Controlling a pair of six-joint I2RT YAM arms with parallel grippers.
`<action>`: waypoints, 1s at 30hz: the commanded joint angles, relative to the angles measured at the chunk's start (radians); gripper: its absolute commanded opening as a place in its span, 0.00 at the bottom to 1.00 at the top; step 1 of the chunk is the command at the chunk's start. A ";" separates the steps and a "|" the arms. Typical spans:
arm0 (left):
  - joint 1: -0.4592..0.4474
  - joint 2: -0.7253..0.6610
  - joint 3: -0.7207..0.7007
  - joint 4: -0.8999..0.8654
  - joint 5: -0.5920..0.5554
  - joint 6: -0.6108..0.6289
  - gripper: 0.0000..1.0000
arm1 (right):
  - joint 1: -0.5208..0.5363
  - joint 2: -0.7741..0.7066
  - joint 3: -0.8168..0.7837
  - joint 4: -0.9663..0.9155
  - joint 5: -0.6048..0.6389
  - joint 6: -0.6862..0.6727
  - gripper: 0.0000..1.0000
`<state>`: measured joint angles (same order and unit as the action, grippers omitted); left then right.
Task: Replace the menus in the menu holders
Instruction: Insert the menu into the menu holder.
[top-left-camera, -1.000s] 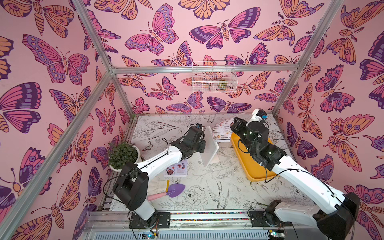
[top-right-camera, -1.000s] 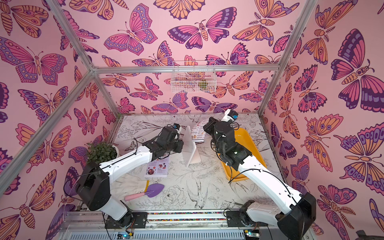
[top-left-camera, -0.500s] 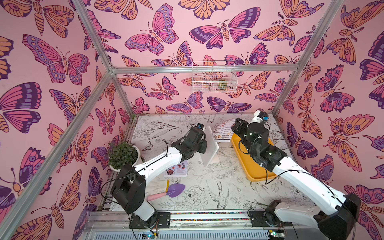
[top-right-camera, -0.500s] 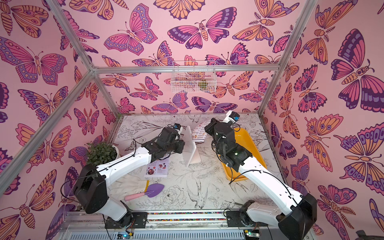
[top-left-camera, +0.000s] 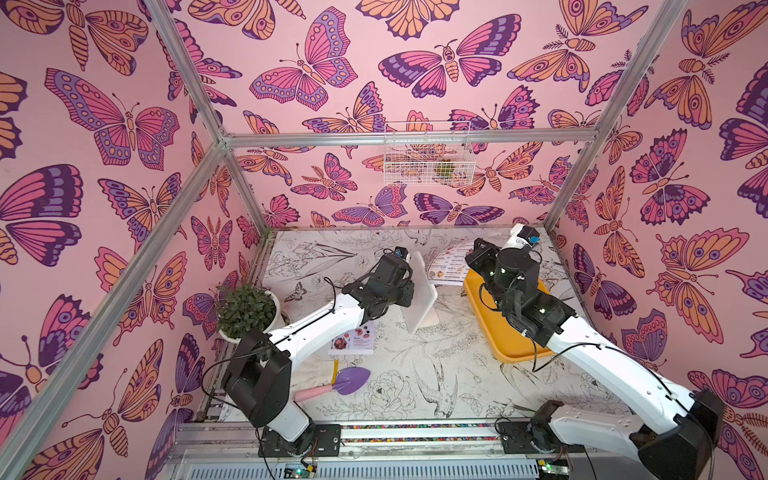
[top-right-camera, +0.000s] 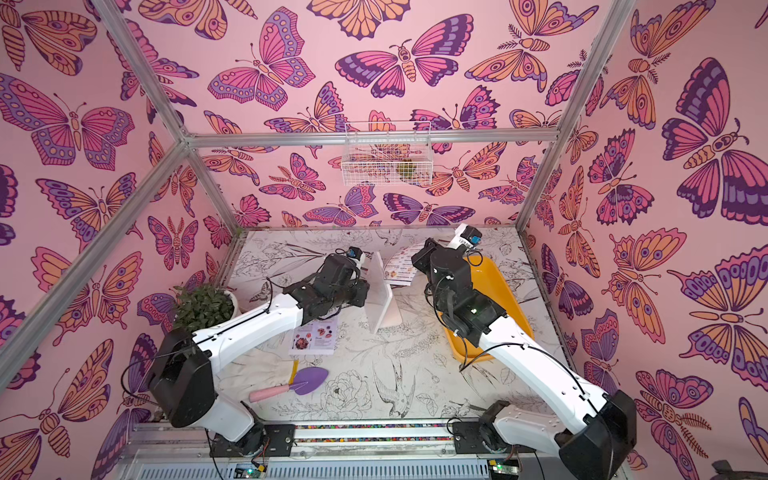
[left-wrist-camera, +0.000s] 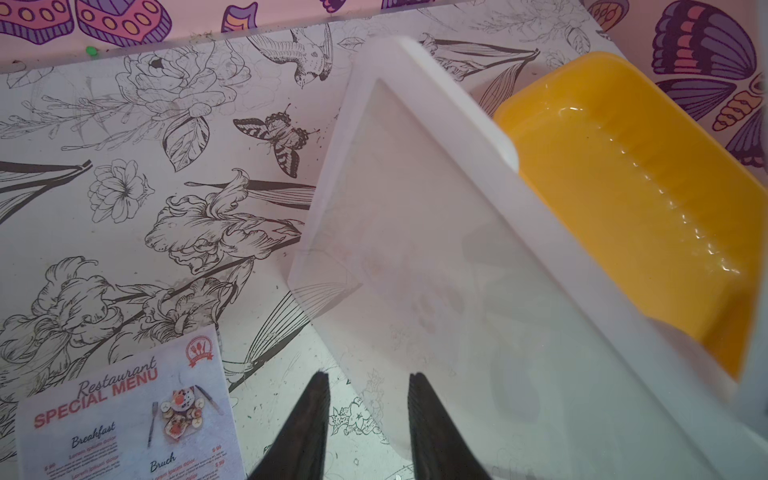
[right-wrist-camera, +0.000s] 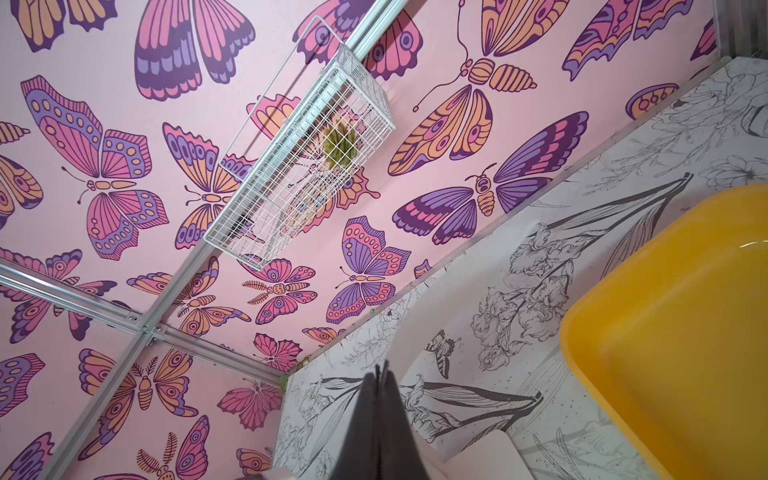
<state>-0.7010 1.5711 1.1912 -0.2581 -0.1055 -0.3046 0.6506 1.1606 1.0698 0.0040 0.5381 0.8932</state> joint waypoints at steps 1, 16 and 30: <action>-0.003 -0.014 0.022 -0.009 -0.016 -0.008 0.35 | 0.008 -0.024 -0.010 0.010 0.028 -0.023 0.00; -0.003 -0.011 0.030 -0.013 -0.030 -0.009 0.35 | 0.008 -0.047 -0.036 0.027 0.043 -0.051 0.00; -0.005 -0.015 0.030 -0.015 -0.031 -0.016 0.35 | 0.007 -0.052 -0.057 0.037 0.027 -0.047 0.00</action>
<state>-0.7010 1.5711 1.2018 -0.2623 -0.1246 -0.3122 0.6506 1.1160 1.0229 0.0223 0.5644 0.8597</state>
